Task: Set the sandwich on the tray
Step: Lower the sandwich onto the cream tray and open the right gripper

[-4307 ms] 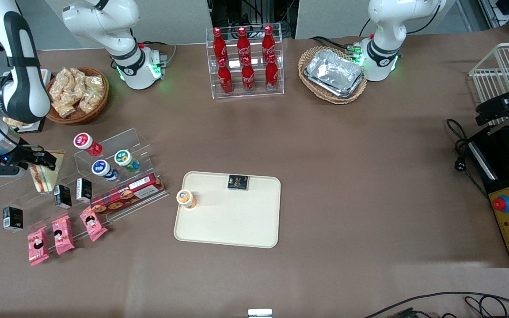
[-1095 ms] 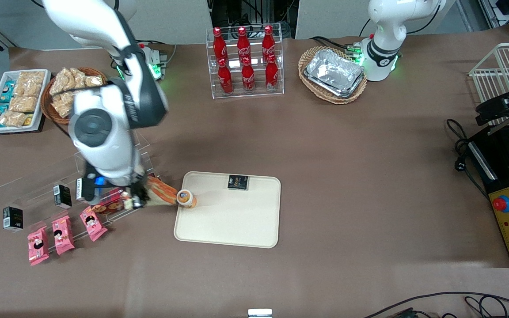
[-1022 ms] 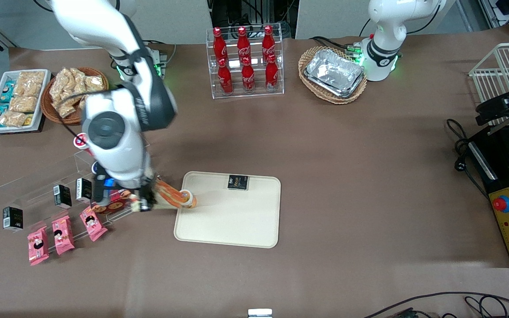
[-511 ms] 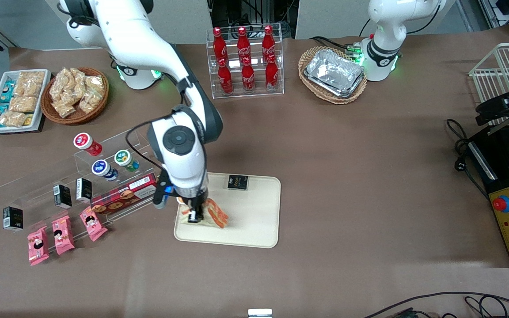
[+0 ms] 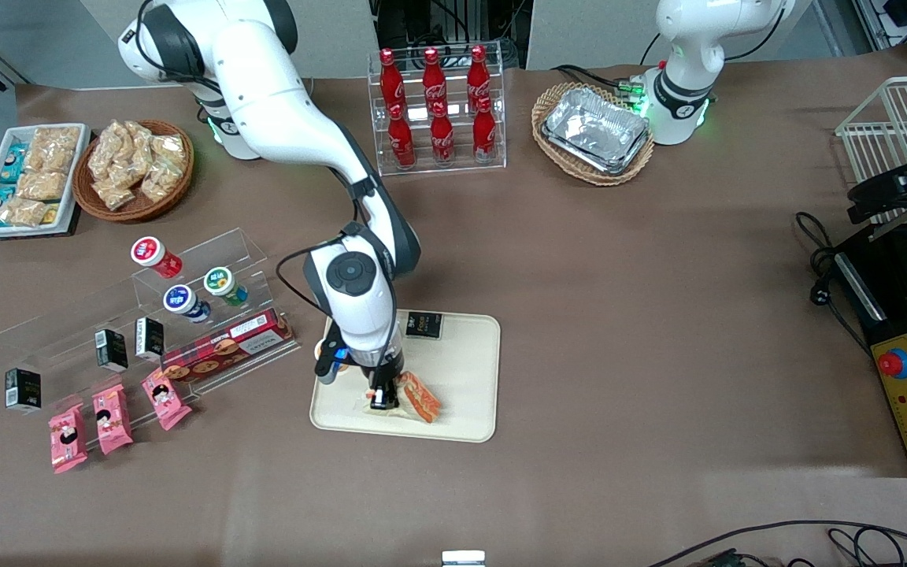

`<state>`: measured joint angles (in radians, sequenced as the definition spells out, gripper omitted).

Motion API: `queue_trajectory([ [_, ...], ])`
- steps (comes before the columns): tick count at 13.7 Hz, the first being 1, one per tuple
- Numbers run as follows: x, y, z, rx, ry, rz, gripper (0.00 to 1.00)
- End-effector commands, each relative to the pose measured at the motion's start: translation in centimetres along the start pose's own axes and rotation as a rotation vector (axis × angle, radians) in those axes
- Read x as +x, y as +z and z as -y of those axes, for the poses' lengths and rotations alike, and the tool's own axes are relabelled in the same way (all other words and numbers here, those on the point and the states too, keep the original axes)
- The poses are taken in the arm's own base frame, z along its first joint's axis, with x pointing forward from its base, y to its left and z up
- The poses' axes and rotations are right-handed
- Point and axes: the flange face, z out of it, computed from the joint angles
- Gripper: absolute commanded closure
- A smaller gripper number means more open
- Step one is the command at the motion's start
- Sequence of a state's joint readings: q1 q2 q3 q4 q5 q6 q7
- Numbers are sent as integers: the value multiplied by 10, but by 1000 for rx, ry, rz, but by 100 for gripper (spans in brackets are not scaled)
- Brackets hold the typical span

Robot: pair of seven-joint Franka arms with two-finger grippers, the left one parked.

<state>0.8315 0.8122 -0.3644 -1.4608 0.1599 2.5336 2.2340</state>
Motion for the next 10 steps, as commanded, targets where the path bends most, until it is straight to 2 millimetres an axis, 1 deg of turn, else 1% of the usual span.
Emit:
queue_trajectory([
  [1,2,24,3,-56,-32,63,73],
  [2,6,29,3,-77,-63,80,72],
  [3,5,33,-1,-92,-82,88,72],
  [5,9,41,-4,-102,-94,78,72],
  [6,12,45,-3,-103,-97,73,67],
  [7,16,48,-2,-104,-96,67,47],
  [8,21,54,0,-105,-103,60,20],
  [9,23,53,2,-103,-106,60,0],
  [10,23,50,3,-100,-103,61,0],
])
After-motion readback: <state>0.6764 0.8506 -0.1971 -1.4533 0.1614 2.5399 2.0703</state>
